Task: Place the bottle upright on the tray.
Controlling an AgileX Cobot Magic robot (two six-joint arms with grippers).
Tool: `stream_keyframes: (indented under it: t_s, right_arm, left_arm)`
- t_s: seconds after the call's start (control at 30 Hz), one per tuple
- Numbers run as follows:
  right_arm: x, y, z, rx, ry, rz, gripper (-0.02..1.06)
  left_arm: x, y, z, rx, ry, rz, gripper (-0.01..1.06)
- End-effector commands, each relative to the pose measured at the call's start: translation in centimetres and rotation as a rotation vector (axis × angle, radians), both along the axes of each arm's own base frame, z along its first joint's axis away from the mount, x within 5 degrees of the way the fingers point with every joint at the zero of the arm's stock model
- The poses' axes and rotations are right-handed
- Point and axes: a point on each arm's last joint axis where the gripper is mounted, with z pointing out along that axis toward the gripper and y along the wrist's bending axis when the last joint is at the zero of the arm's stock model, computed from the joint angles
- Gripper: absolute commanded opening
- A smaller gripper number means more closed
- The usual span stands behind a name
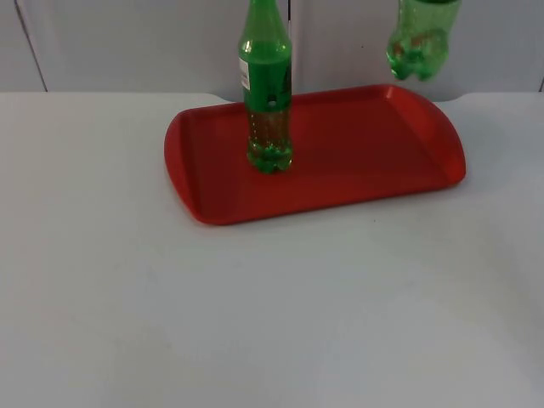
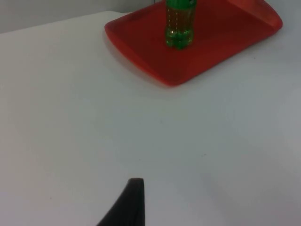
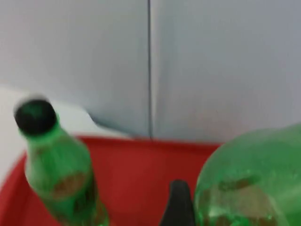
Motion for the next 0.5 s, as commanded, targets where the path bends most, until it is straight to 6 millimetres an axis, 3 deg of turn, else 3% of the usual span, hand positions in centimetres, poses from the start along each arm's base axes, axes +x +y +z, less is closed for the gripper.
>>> stream_keyframes:
  t_s: [0.0,0.17,0.27,0.33,0.47]
  right_arm:
    - [0.1,-0.4,0.8,0.074,-0.089,0.049,0.0]
    - [1.6,-1.5,-1.0,0.131,-0.094,0.047,0.0]
    - [3.1,-2.1,-3.7,0.115,-0.061,0.04,0.0]
    - [3.5,-2.1,-4.4,0.121,-0.061,0.048,0.0]
    - [4.8,-1.1,-8.0,0.159,-0.064,0.121,0.0]
  left_arm:
    - [0.0,0.0,-0.1,-0.001,-0.001,0.004,1.05]
    - [0.0,0.0,-0.1,-0.001,-0.001,0.004,1.05]
    - [0.0,0.0,-0.1,-0.001,-0.001,0.004,1.05]
    - [0.0,0.0,-0.1,-0.001,-0.001,0.004,1.05]
    - [0.0,0.0,-0.1,-0.001,-0.001,0.004,1.05]
